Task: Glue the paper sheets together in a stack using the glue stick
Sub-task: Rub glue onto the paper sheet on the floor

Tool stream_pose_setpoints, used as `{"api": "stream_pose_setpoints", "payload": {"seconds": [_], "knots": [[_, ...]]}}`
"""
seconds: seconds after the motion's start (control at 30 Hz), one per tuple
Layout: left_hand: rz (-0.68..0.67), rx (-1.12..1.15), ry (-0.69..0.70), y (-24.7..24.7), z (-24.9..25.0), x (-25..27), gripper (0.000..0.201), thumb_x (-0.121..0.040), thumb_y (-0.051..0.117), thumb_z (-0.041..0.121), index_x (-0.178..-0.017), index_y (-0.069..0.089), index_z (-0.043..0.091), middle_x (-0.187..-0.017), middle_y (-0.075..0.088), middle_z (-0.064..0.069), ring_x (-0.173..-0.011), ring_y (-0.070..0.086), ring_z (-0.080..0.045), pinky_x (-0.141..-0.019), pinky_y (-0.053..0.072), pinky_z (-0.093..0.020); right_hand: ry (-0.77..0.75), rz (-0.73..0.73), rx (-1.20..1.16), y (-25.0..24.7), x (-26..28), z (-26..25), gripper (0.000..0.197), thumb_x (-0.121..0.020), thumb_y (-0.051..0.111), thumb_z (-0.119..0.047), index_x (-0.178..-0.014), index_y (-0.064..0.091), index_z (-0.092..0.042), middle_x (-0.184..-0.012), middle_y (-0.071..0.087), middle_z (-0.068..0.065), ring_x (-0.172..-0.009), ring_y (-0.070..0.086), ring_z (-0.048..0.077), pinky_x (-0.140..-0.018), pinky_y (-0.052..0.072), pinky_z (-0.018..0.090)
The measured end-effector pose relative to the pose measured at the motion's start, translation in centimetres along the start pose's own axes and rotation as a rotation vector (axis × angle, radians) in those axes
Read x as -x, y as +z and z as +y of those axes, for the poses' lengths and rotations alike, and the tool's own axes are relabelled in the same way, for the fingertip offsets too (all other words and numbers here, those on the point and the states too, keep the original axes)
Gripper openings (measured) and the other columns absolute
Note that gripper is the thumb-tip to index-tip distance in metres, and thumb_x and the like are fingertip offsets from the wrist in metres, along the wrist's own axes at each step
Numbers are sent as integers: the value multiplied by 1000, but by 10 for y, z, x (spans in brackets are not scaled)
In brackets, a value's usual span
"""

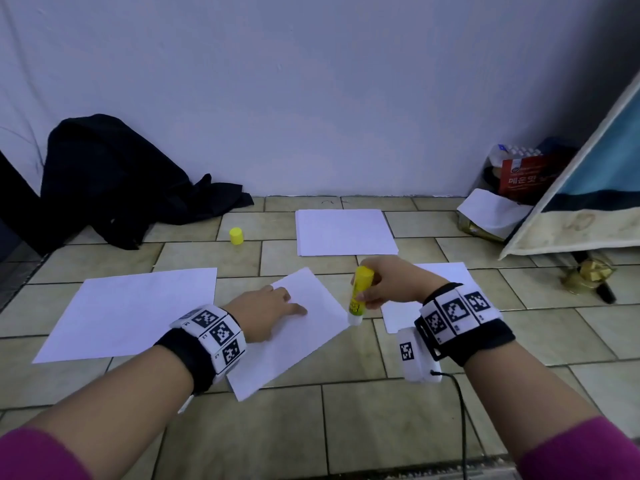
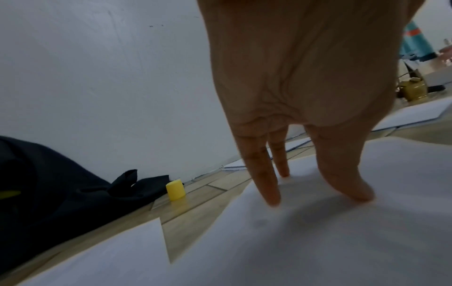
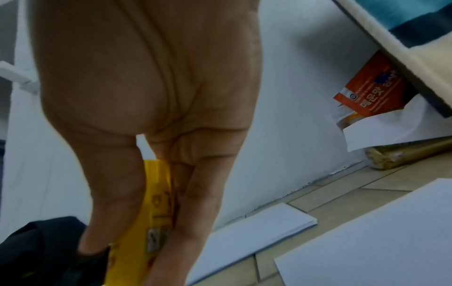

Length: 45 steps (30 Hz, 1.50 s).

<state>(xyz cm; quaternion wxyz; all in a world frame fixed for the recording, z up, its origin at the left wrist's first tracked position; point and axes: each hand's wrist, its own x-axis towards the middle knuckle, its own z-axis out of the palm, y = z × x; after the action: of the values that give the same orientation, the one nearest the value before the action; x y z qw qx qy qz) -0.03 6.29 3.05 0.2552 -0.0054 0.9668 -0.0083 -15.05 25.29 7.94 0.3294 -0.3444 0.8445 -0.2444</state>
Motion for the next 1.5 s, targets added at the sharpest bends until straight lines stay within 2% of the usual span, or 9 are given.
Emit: {"api": "stream_pose_setpoints", "payload": {"seconds": [0.13, 0.27, 0.4, 0.53, 0.7, 0.9, 1.17, 1.3, 1.5], "knots": [[72, 39, -81, 7, 0, 3, 67, -86, 63, 45, -143, 32, 28, -136, 35, -3, -123, 41, -22, -88, 46, -35, -33, 190, -131, -9, -7, -5, 20, -84, 70, -7, -98, 57, -1, -88, 68, 12, -72, 69, 24, -78, 59, 37], [134, 108, -30, 16, 0, 4, 72, -89, 58, 48, -147, 25, 19, -154, 15, -4, -140, 19, -20, -104, 39, -37, -45, 314, -155, 2, -23, -9, 23, -83, 69, -9, -101, 58, 0, -94, 69, 17, -76, 70, 28, -80, 58, 45], [109, 99, -82, 15, 1, 6, 64, -92, 49, 52, -146, 29, 25, -144, 31, -6, -129, 34, -23, -99, 42, -41, -62, 353, -170, 17, -35, -17, 24, -84, 68, -11, -104, 58, -1, -98, 67, 16, -87, 68, 32, -83, 56, 47], [111, 73, -145, 9, 3, 5, 57, -91, 52, 49, -137, 41, 18, -126, 42, -8, -114, 46, -25, -89, 45, -37, -78, 367, -138, 27, -49, -26, 27, -84, 67, -14, -106, 58, -4, -104, 64, 15, -95, 64, 32, -84, 54, 47], [160, 137, -139, 15, 8, 1, 62, -90, 54, 51, -134, 41, 9, -138, 37, -7, -124, 37, -23, -95, 42, -38, -108, 351, -95, 38, -64, -39, 28, -85, 65, -17, -110, 57, -6, -107, 62, 13, -98, 62, 28, -85, 54, 45], [142, 149, -161, 14, 12, -5, 61, -89, 58, 48, -130, 41, 6, -130, 40, -12, -116, 41, -28, -96, 40, -38, -139, 251, 15, 50, -78, -54, 32, -90, 61, -17, -119, 54, -7, -114, 61, 13, -100, 57, 26, -75, 45, 30], [166, 131, -161, 15, 7, -6, 64, -89, 57, 49, -134, 39, 7, -137, 37, -11, -122, 39, -28, -95, 39, -35, -151, 118, 199, 41, -68, -53, 30, -89, 61, -11, -117, 56, -1, -114, 63, 17, -106, 59, 32, -92, 49, 42], [152, 150, -142, 15, 0, -6, 59, -90, 56, 41, -136, 39, 9, -138, 37, -8, -124, 38, -26, -99, 41, -38, -153, 80, 297, 36, -47, -33, 36, -89, 63, -17, -123, 54, -10, -118, 60, 11, -107, 57, 27, -87, 49, 36], [167, 122, -86, 14, -17, -5, 45, -92, 44, 8, -136, 43, 19, -140, 40, 3, -122, 44, -19, -94, 43, -34, -141, 38, 283, 26, -6, -4, 25, -88, 65, -16, -113, 58, -19, -94, 58, -2, -86, 56, 16, -73, 45, 26]]}}
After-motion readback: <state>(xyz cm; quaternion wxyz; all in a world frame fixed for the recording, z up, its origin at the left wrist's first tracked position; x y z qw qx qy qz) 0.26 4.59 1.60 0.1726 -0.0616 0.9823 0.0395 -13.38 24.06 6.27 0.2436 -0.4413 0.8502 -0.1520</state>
